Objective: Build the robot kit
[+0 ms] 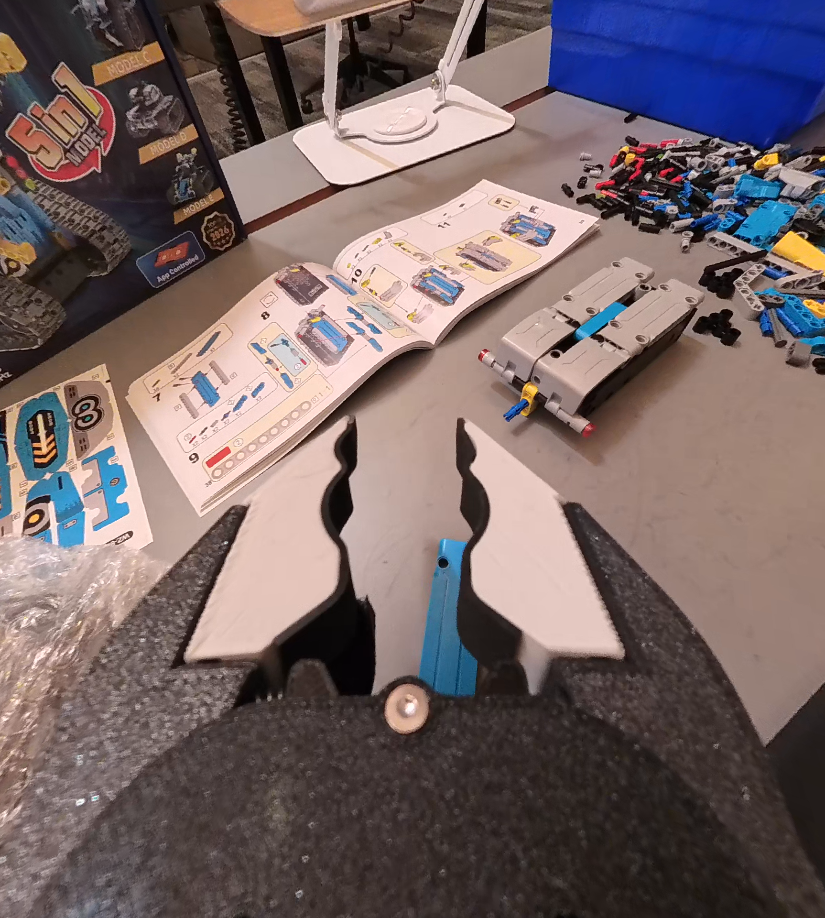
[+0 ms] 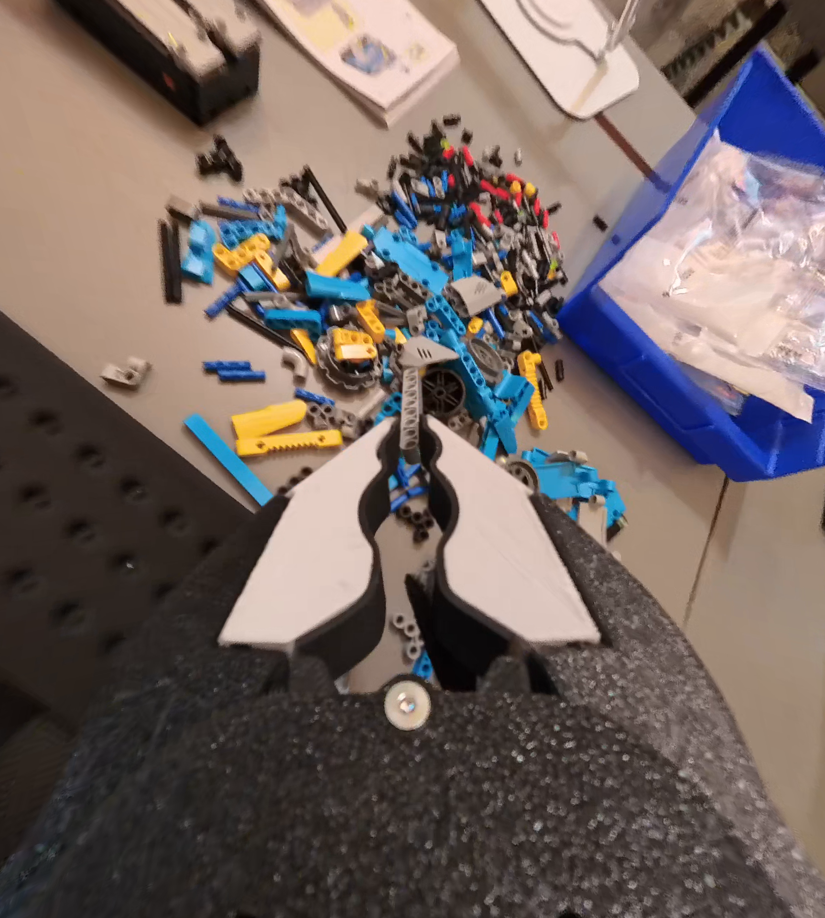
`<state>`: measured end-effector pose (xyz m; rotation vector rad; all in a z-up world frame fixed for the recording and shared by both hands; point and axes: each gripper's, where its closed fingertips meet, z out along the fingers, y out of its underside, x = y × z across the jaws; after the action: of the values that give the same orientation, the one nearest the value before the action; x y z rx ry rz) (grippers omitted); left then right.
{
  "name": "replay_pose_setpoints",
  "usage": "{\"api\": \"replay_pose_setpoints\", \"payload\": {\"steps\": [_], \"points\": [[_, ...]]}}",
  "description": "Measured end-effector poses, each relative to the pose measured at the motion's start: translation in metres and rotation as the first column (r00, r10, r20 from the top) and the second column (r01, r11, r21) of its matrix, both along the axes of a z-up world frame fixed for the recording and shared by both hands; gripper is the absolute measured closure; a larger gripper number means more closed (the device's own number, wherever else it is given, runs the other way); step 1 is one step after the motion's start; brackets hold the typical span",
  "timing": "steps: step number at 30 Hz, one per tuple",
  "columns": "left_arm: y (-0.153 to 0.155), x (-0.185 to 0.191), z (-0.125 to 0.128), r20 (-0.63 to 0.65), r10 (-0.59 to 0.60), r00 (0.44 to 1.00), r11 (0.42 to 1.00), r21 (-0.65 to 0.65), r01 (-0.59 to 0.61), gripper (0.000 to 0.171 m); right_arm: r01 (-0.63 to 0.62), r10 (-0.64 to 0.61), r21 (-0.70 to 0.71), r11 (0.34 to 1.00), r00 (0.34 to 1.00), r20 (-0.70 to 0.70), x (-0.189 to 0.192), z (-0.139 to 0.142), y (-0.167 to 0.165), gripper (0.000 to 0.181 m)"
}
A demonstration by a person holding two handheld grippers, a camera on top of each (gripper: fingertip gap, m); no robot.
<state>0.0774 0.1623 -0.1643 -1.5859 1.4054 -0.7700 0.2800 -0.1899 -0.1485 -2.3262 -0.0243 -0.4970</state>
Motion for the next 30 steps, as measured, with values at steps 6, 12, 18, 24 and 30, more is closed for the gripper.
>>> {"api": "replay_pose_setpoints", "payload": {"steps": [6, 12, 18, 24, 30], "points": [[-0.026, 0.006, 0.006, 0.035, -0.129, 0.991, 0.991, -0.013, 0.13, 0.132, -0.172, 0.221, 0.238, 0.956, 0.955, -0.198, -0.051, 0.024, 0.04, 0.175], [-0.155, 0.011, 0.033, 0.061, -0.596, 0.801, 0.801, 0.108, 0.589, 0.132, -0.365, 0.473, 0.331, 0.87, 0.808, -0.352, -0.129, 0.01, 0.1, 0.175], [-0.214, 0.014, 0.006, -0.177, -0.691, 0.701, 0.666, 0.22, 0.713, 0.13, -0.528, 0.621, 0.332, 0.781, 0.712, -0.327, -0.186, 0.011, 0.13, 0.175], [-0.181, 0.007, 0.015, -0.177, -0.673, 0.718, 0.714, 0.098, 0.693, 0.165, -0.516, 0.612, 0.37, 0.773, 0.761, -0.217, -0.182, 0.025, 0.127, 0.159], [-0.01, -0.01, 0.038, -0.498, -0.436, 0.75, 0.797, 0.173, 0.578, 0.165, -0.482, 0.615, 0.425, 0.766, 0.743, -0.266, -0.193, 0.01, 0.125, 0.164]]}}
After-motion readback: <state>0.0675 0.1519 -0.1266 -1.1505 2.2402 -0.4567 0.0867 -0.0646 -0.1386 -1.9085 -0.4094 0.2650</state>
